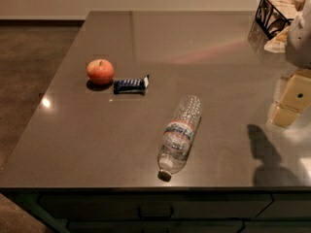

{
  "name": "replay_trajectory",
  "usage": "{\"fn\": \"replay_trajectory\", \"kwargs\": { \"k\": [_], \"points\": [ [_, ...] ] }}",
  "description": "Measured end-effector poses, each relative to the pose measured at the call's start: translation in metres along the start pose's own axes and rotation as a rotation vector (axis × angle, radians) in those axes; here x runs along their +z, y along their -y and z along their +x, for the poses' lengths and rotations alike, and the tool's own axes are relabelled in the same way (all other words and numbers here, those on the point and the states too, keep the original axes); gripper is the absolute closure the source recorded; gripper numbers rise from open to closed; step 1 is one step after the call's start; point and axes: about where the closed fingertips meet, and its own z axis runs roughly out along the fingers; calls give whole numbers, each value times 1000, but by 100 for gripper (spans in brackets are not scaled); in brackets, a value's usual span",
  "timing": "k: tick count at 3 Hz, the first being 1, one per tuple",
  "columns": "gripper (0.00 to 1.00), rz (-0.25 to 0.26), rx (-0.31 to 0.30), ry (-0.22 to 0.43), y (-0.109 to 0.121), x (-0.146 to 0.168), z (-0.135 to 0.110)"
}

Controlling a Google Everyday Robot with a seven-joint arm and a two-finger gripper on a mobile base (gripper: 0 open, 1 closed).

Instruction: Pick water bottle

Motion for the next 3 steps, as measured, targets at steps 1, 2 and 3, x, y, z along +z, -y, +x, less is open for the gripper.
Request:
{"fn": "replay_trajectory", "kwargs": {
  "k": [1,2,3],
  "points": [
    [0,0,0,0,0,0,0],
    [0,-6,-19,8,0,1,-5],
    [0,-40,-130,12,-11,21,-22]
  ]
}}
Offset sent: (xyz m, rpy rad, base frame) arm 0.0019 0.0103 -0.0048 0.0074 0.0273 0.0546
